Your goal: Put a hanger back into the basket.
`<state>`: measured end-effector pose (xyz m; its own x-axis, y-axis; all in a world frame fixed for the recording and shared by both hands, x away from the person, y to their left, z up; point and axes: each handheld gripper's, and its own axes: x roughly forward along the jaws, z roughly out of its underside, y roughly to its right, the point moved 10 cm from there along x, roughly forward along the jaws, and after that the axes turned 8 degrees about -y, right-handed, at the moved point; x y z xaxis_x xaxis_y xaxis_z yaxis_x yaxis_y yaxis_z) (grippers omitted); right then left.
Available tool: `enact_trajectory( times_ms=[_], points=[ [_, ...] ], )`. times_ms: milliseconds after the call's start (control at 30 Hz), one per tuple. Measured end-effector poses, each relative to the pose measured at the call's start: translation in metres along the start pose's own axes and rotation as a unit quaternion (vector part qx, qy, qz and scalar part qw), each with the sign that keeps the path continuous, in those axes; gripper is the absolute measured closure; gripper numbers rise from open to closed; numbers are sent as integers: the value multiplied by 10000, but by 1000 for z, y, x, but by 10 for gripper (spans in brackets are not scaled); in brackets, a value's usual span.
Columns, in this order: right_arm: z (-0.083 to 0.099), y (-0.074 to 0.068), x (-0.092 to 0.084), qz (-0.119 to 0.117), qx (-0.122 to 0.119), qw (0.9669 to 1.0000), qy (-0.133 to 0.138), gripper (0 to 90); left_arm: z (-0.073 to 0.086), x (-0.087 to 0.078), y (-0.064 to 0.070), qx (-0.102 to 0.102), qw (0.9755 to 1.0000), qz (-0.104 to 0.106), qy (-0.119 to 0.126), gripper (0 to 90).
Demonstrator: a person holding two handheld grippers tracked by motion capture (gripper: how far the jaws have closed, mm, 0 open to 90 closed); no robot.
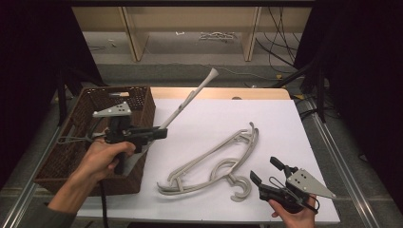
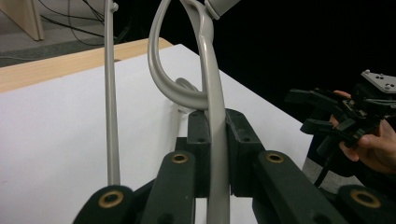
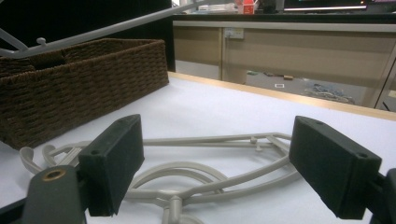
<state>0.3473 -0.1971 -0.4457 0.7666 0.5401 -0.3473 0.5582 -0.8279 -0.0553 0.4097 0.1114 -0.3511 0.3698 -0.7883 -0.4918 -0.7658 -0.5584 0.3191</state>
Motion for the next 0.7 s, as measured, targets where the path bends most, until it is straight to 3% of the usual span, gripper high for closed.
enact_trajectory(
  times_ms=[233, 333, 467, 700],
  points=[
    [0, 1, 1, 16, -15, 10000, 30, 189, 10, -26, -36, 0, 9990, -442, -47, 815],
    [2, 1, 1, 4, 26, 10000, -49, 189, 15, -37, -45, 157, 9983, -542, -117, 815],
    [1, 1, 2, -23, 15, 10000, 12, 189, 20, -50, -57, 213, 9978, -619, -68, 815],
    [1, 0, 3, -48, 23, 10000, 39, 189, 32, -69, -74, 132, 9971, -744, -43, 815]
  ],
)
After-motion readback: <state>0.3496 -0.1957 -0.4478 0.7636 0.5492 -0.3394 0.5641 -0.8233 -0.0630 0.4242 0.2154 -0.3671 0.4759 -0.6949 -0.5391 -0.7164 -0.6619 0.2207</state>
